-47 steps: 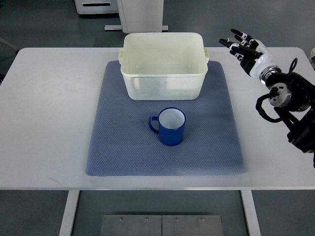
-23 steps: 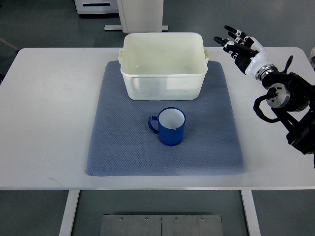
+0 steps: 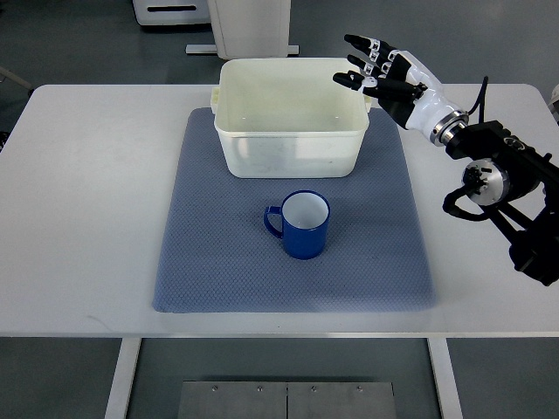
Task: Place cup in box with right hand
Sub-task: 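Move the right hand over the tub and down toward the blue mug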
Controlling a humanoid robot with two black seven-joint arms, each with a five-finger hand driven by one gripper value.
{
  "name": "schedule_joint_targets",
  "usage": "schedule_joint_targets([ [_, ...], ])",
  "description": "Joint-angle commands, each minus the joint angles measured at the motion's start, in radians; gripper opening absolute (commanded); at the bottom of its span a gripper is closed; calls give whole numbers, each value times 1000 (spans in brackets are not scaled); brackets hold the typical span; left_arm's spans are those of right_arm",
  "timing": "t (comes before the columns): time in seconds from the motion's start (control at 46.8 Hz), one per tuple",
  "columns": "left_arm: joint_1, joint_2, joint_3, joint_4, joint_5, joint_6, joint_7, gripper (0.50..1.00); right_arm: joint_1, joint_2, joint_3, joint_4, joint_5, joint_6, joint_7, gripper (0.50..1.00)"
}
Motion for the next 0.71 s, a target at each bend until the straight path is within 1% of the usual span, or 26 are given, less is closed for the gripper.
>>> schedule_joint_targets([
  [0.0,0,0,-1,0,0,0,1,1000,-2,-15,-14,31,-20,39,0,998],
  [0.171,0,0,0,0,0,0,1,1000,-2,-49,-31,97,-69,130,0,998],
  [0.278,0,0,0,0,0,0,-1,1000,-3,-78,-57,131,-109,219,-2,998],
  [0.47,0,0,0,0,0,0,-1,1000,-2,-103,-91,134,-168,369,-2,995],
  [0.556,0,0,0,0,0,0,-1,1000,-2,-106,-104,134,-190,403,-2,995],
  [0.684,0,0,-1,0,0,0,-1,1000,-3,-107,-112,134,-213,417,-3,995],
])
